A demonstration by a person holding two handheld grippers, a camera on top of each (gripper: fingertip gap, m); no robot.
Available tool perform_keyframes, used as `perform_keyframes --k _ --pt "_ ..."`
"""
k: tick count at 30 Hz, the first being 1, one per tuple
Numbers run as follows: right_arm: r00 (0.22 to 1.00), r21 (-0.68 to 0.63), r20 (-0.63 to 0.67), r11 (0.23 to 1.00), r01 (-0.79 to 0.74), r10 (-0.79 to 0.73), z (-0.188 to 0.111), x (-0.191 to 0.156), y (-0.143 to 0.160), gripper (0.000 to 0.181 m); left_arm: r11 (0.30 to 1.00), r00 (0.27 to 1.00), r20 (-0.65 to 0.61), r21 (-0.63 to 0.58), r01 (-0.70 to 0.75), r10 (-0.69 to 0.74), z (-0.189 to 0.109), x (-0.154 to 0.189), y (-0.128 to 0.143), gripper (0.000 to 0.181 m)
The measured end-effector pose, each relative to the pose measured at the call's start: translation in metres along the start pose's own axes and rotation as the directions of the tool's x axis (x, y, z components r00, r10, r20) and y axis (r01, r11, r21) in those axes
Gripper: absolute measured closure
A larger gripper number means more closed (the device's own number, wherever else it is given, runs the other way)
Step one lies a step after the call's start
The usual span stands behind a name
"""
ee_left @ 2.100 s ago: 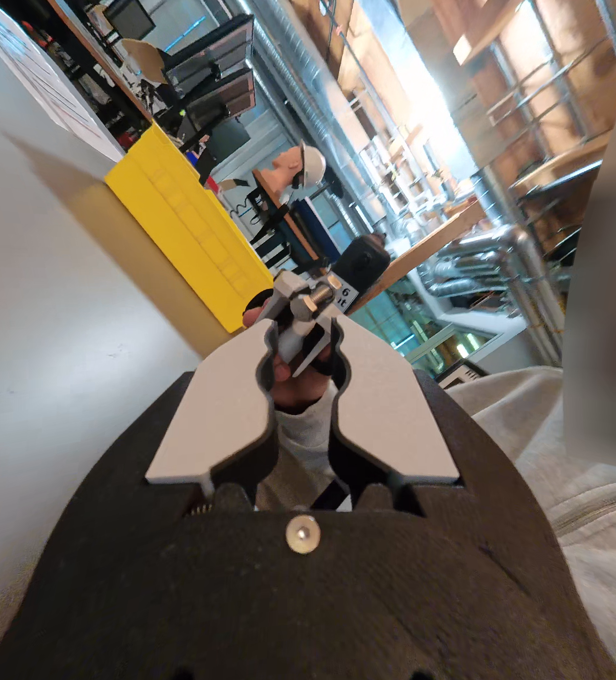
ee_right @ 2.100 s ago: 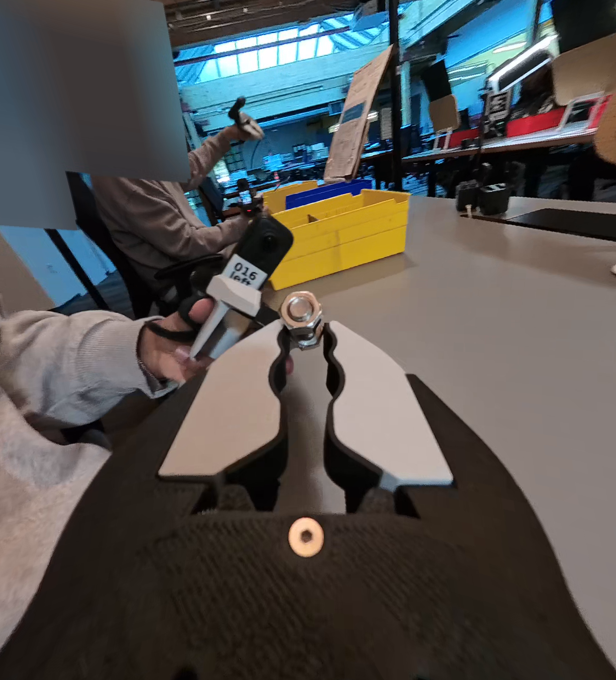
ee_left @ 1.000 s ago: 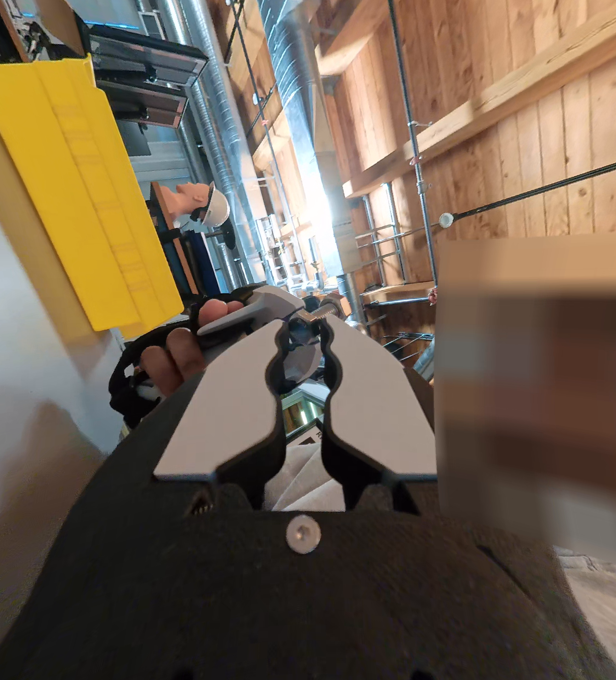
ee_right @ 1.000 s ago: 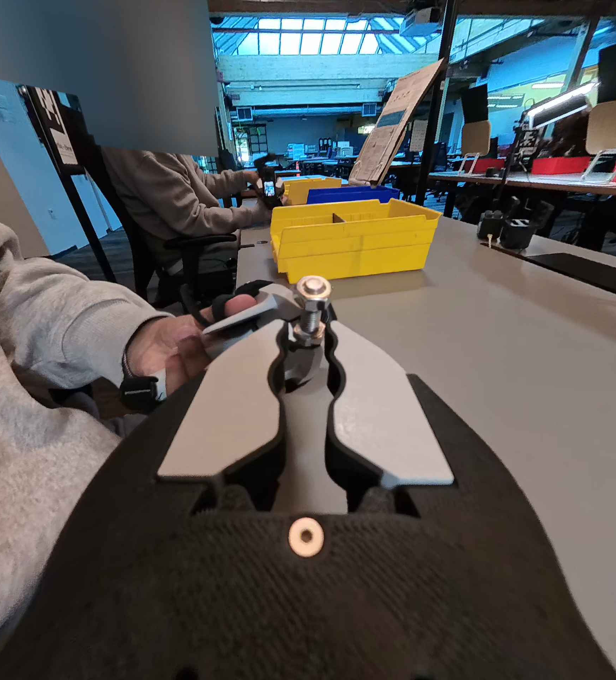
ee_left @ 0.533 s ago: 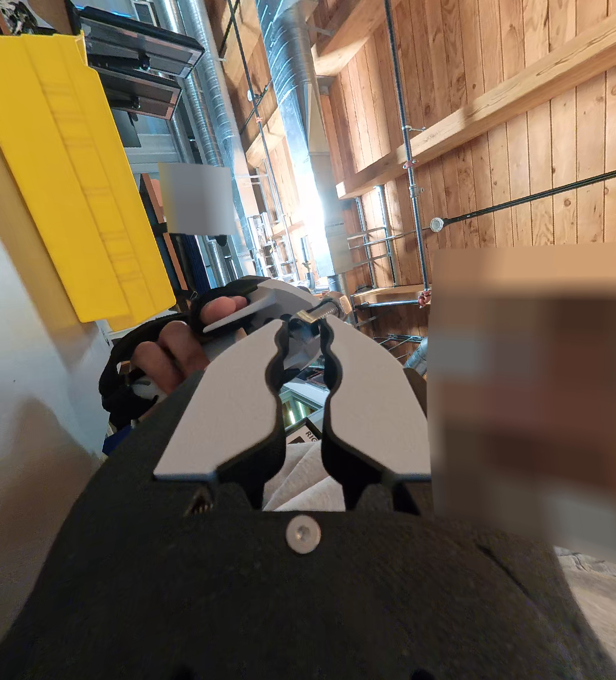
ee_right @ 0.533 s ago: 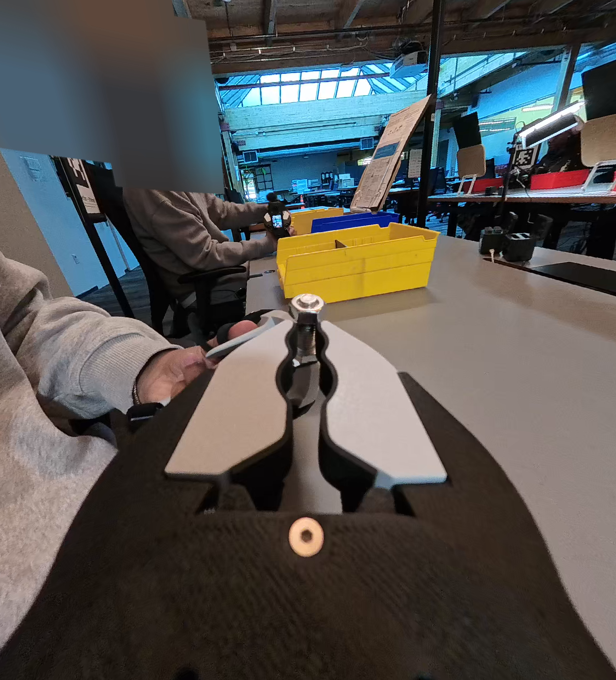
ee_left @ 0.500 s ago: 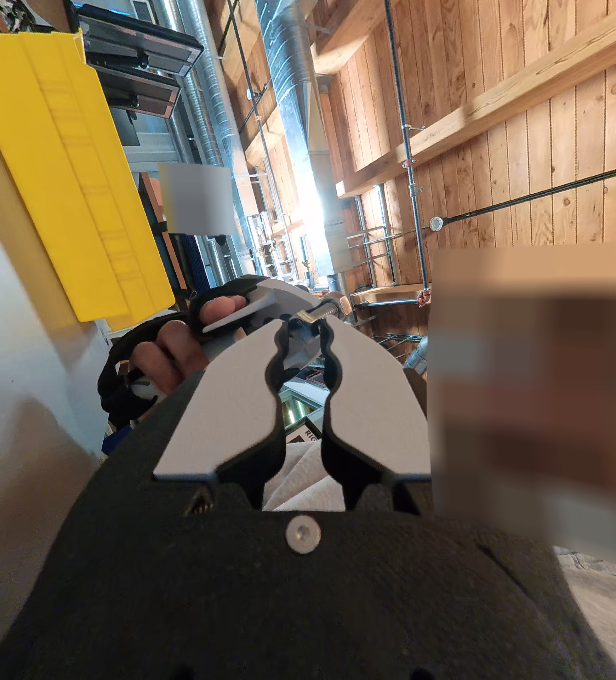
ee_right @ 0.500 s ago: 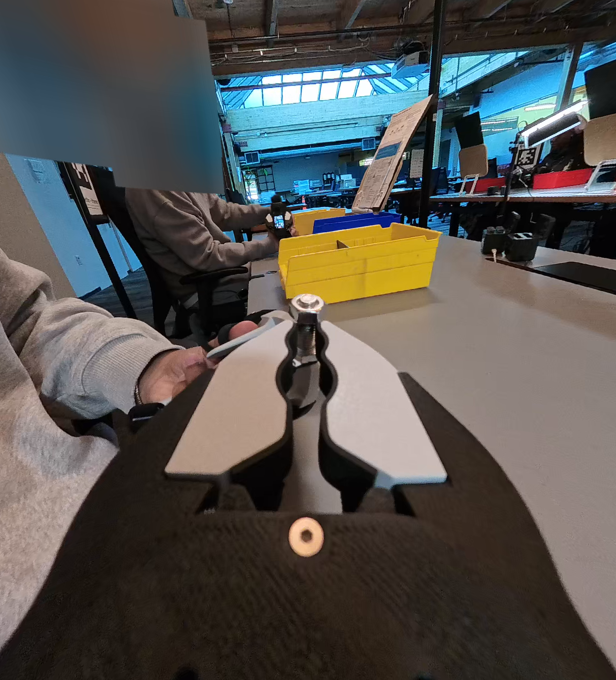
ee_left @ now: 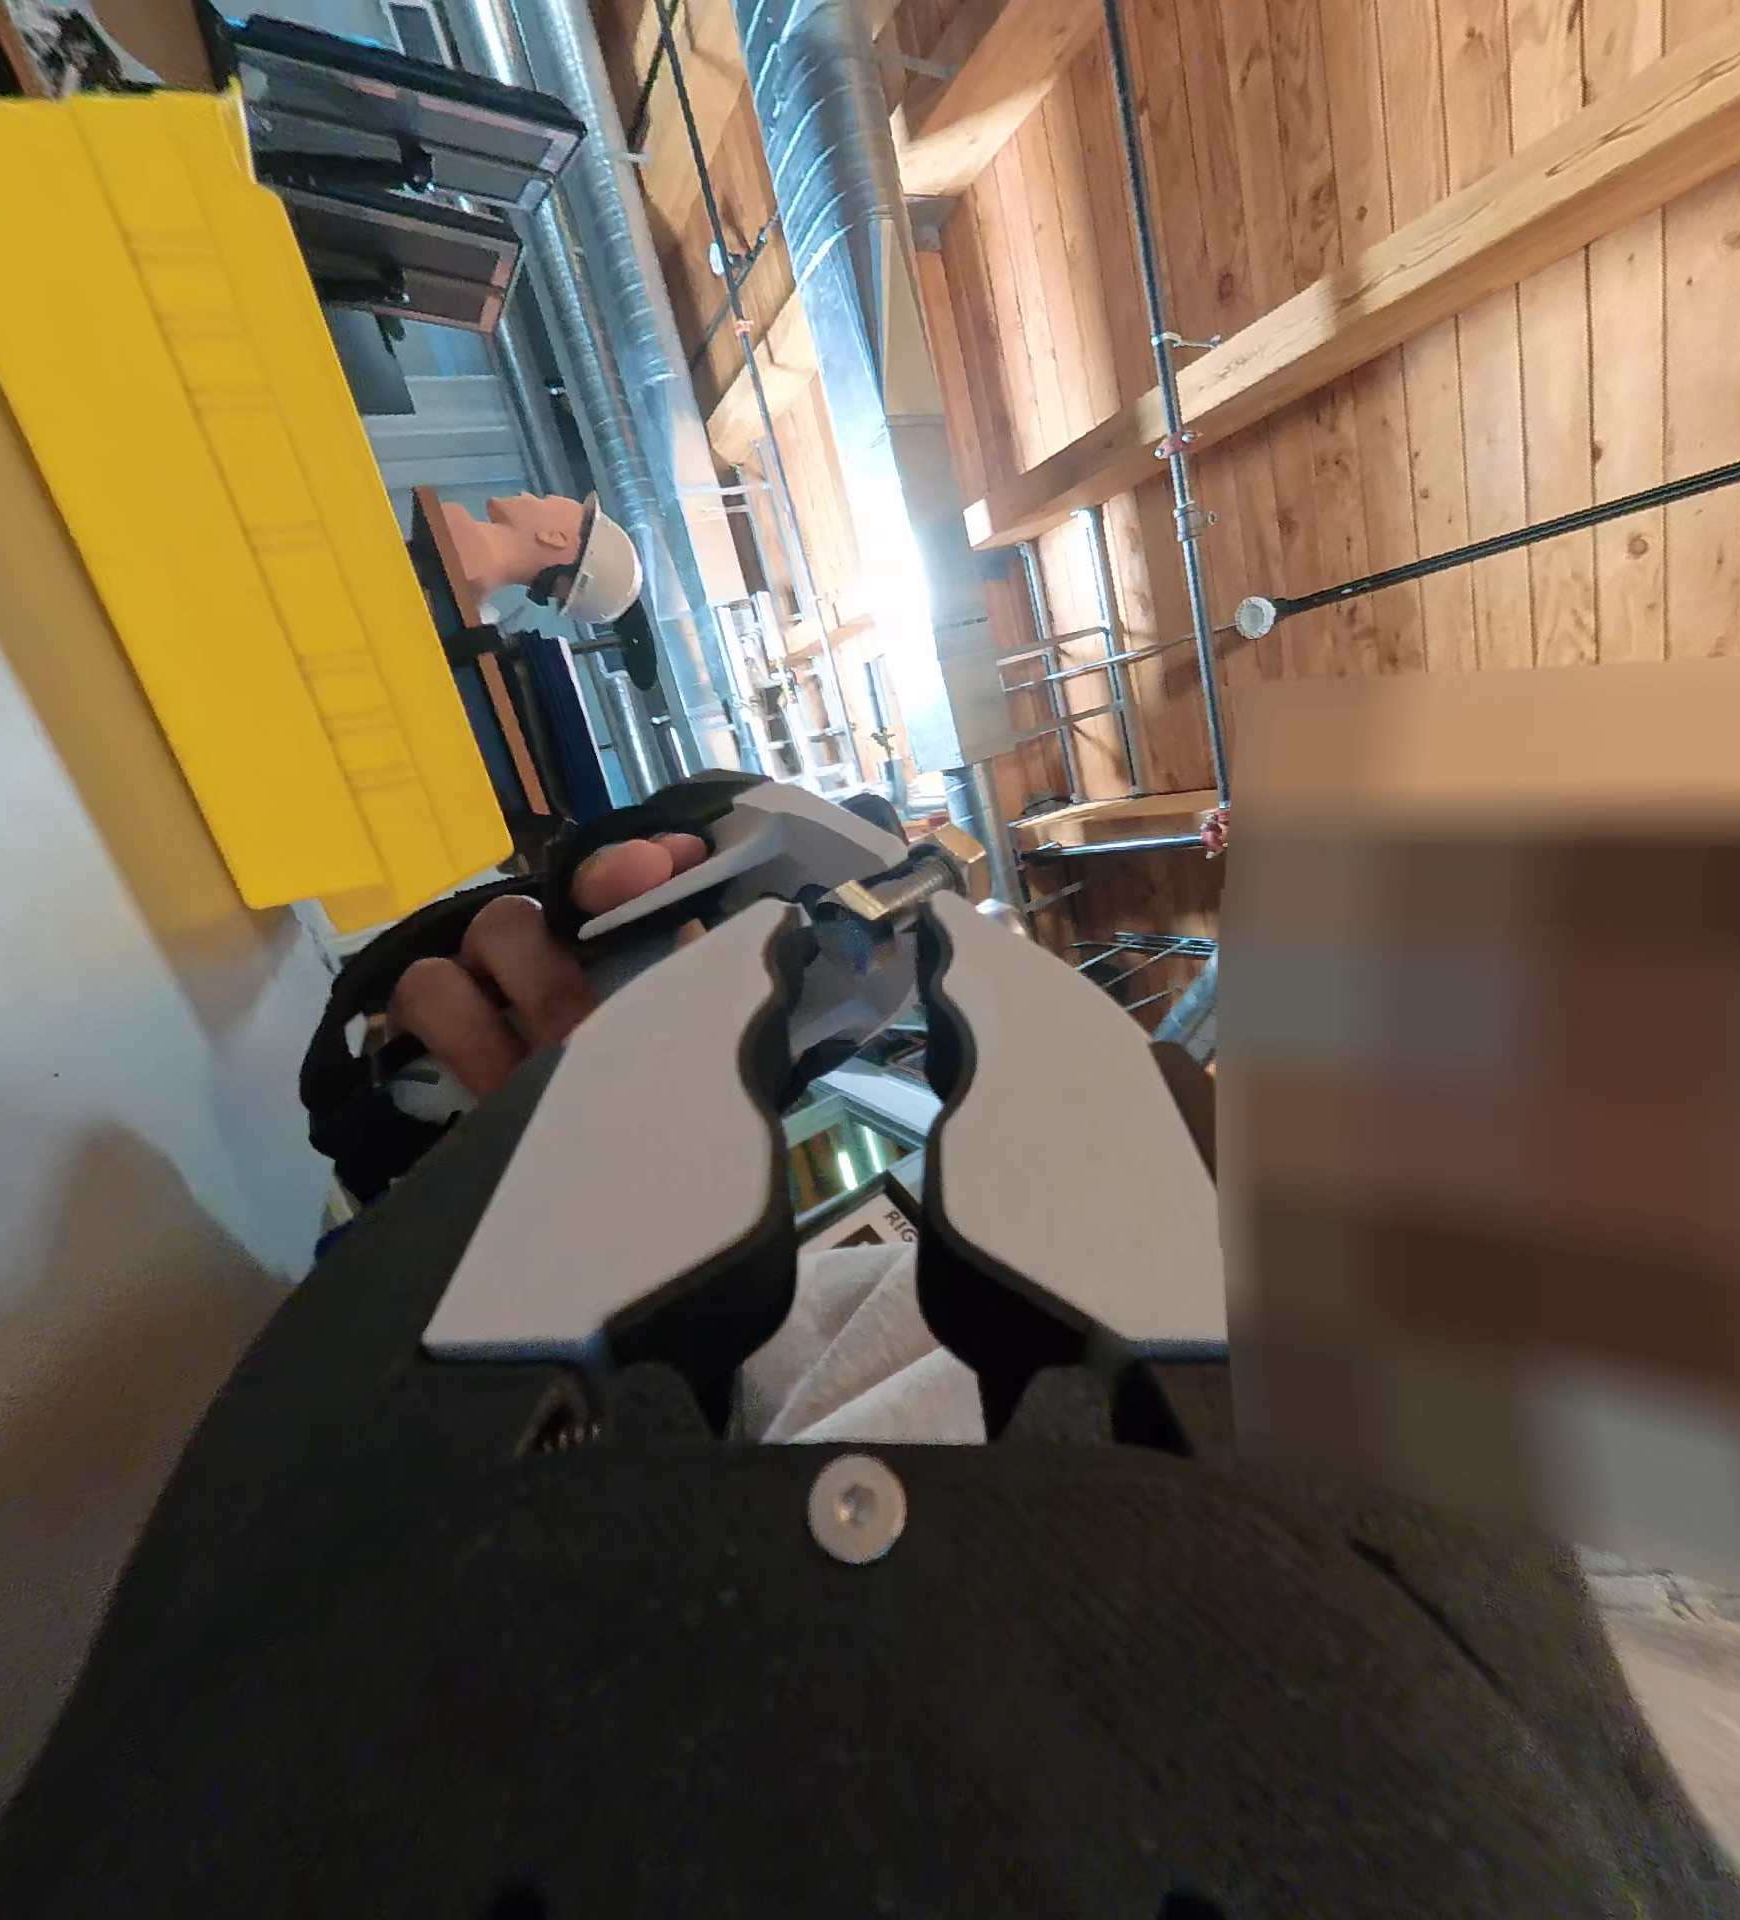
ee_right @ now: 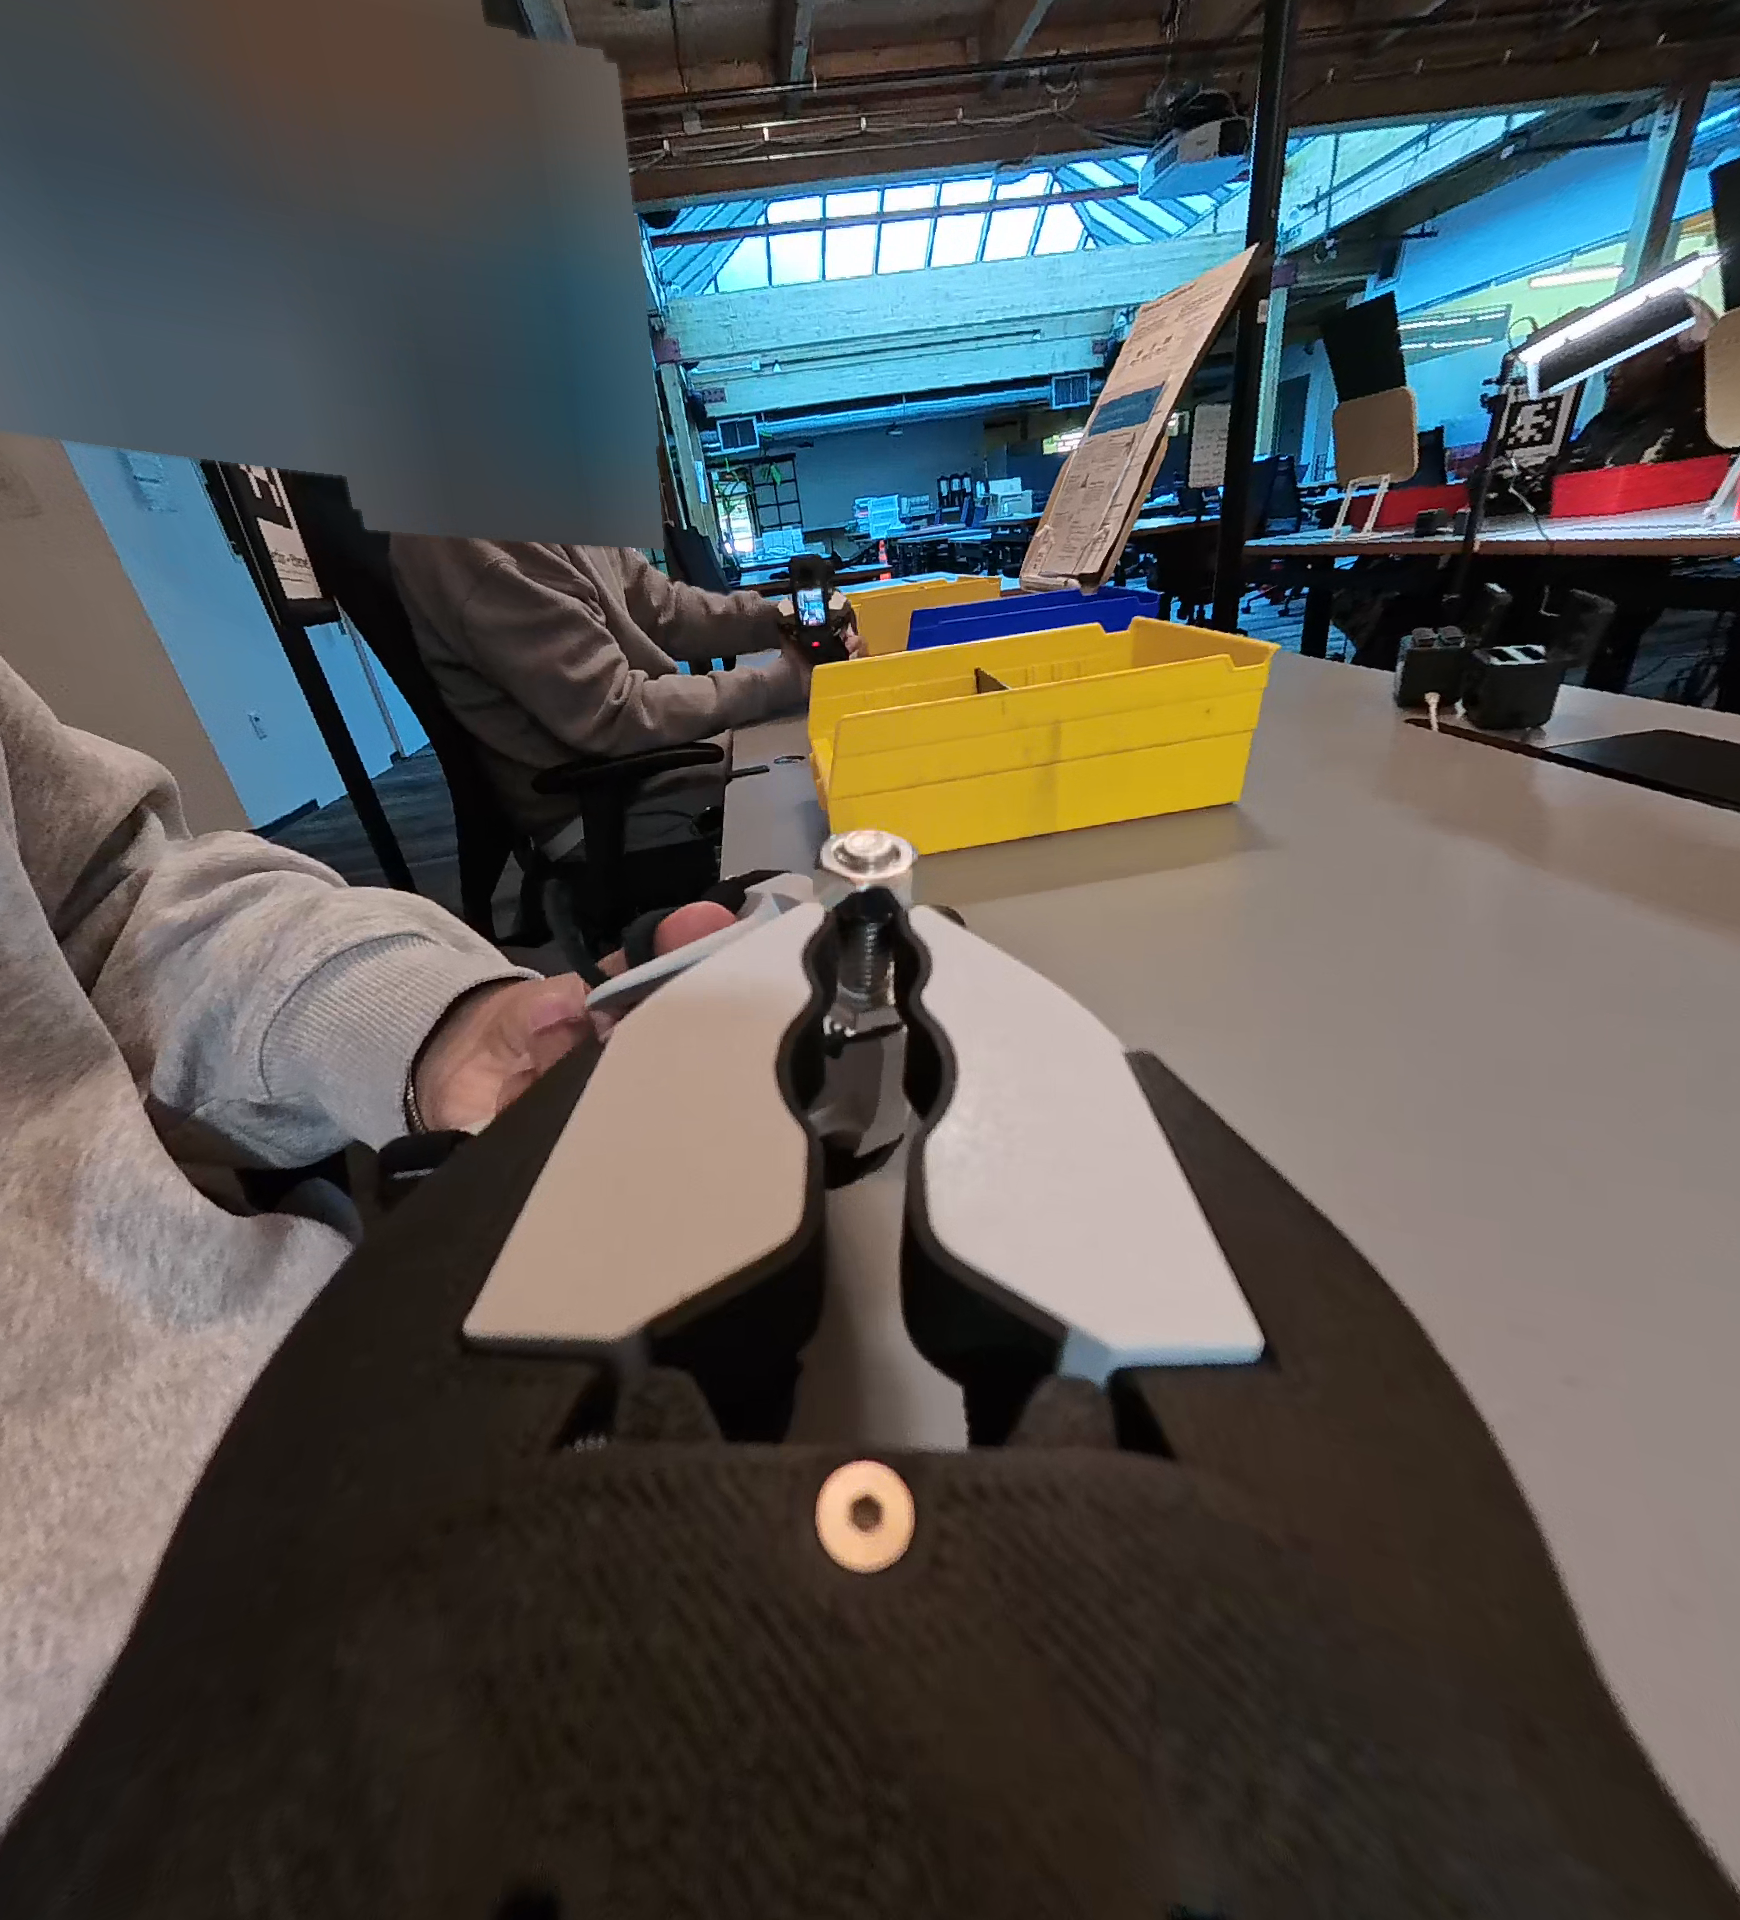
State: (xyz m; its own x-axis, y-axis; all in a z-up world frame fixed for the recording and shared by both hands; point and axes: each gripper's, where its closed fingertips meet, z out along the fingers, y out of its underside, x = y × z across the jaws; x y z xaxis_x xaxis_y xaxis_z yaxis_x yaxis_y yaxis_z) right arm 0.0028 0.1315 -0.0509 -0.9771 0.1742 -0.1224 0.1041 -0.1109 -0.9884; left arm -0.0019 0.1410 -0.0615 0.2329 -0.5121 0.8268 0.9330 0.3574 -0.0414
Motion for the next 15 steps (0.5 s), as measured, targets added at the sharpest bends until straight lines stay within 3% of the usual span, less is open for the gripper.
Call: perform_keyframes --k 1,4,7,9,12,14,15 --pt "1.000 -0.005 -0.001 1.000 -0.001 0.001 0.000 0.001 0.000 0.172 1.000 1.000 0.010 0.004 -0.016 0.016 -0.001 0.000 -0.002 0.153" --pt "1.000 -0.003 -0.007 1.000 -0.002 0.002 -0.003 0.004 -0.001 0.172 0.989 0.989 0.055 -0.056 -0.135 0.138 0.000 0.003 -0.003 0.143" --pt "0.999 0.015 0.015 0.999 -0.030 0.030 -0.008 0.005 -0.006 0.172 0.913 0.917 0.104 -0.185 -0.364 0.386 0.001 0.008 0.003 0.140" --pt "0.996 0.006 0.067 0.998 -0.063 0.062 -0.010 0.001 -0.006 0.172 0.805 0.809 0.139 -0.287 -0.519 0.572 0.000 0.005 0.007 0.139" --pt "0.988 -0.036 0.129 0.996 -0.081 0.085 -0.011 -0.005 -0.001 0.171 0.576 0.602 0.108 -0.462 -0.674 0.791 -0.003 -0.004 0.020 0.139" --pt "0.984 -0.041 0.154 0.996 -0.084 0.089 -0.011 -0.008 -0.001 0.171 0.452 0.491 0.069 -0.521 -0.724 0.868 -0.004 -0.010 0.028 0.139" --pt "0.981 -0.041 0.171 0.995 -0.091 0.096 -0.012 -0.010 -0.001 0.171 0.426 0.472 0.052 -0.526 -0.736 0.880 -0.003 -0.010 0.031 0.139"
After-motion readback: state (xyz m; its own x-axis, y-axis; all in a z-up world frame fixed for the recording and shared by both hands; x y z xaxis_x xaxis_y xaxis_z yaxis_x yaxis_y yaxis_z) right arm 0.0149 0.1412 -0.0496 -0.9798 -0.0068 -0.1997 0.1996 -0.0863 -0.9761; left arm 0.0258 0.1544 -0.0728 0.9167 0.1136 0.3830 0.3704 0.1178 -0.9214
